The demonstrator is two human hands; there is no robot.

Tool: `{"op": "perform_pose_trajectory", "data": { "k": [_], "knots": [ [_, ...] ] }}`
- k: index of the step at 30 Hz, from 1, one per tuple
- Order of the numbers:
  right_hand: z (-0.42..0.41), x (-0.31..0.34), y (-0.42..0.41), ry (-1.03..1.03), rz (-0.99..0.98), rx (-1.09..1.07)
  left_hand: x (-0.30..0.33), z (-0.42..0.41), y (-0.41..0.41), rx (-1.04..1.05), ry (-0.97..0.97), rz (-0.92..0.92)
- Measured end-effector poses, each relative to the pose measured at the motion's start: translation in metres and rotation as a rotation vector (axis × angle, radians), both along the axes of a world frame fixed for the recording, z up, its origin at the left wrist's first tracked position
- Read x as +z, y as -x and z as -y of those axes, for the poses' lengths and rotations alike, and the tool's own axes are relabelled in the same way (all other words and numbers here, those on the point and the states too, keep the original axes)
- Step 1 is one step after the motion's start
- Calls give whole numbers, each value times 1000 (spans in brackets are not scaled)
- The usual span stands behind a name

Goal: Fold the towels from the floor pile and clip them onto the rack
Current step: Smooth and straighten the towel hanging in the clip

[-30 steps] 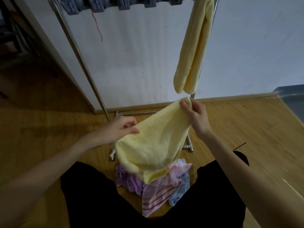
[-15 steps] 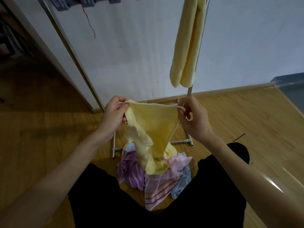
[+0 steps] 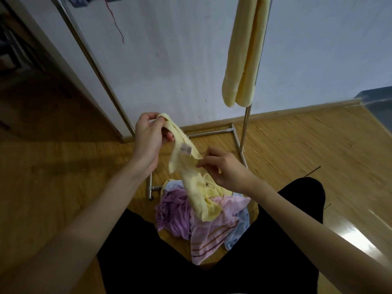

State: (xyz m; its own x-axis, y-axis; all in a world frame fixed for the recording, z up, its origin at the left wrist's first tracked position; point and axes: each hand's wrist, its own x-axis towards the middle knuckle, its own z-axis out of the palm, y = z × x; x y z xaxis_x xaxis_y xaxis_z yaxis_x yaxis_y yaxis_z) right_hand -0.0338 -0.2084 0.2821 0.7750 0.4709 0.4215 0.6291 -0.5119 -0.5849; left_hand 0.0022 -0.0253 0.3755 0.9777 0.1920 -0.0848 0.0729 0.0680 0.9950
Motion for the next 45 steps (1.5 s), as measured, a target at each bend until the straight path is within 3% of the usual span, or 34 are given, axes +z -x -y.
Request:
{"op": "perform_pose_trajectory", "data": {
  "k": [11, 24, 29, 35, 37, 41, 45],
  "knots": [
    [-44, -5, 2, -111, -128, -34, 4, 6, 9, 26, 63, 45],
    [-47, -13, -2, -146, -49, -134, 2, 1, 3, 87, 99, 52],
    [-16, -12, -13, -92, 9, -217, -16, -31, 2, 93, -163, 41],
    [9, 9, -34, 144, 156, -130, -39, -75, 13, -160, -1031, -78],
    [8, 21, -39, 181, 186, -87, -35, -79, 12, -244, -1174, -113],
    [7, 51, -50, 138, 253, -70, -20, -79, -5, -165, -1205, -71],
    [18, 77, -62, -1, 280, -127, 11, -73, -16, 16, -965, 162]
  ]
}}
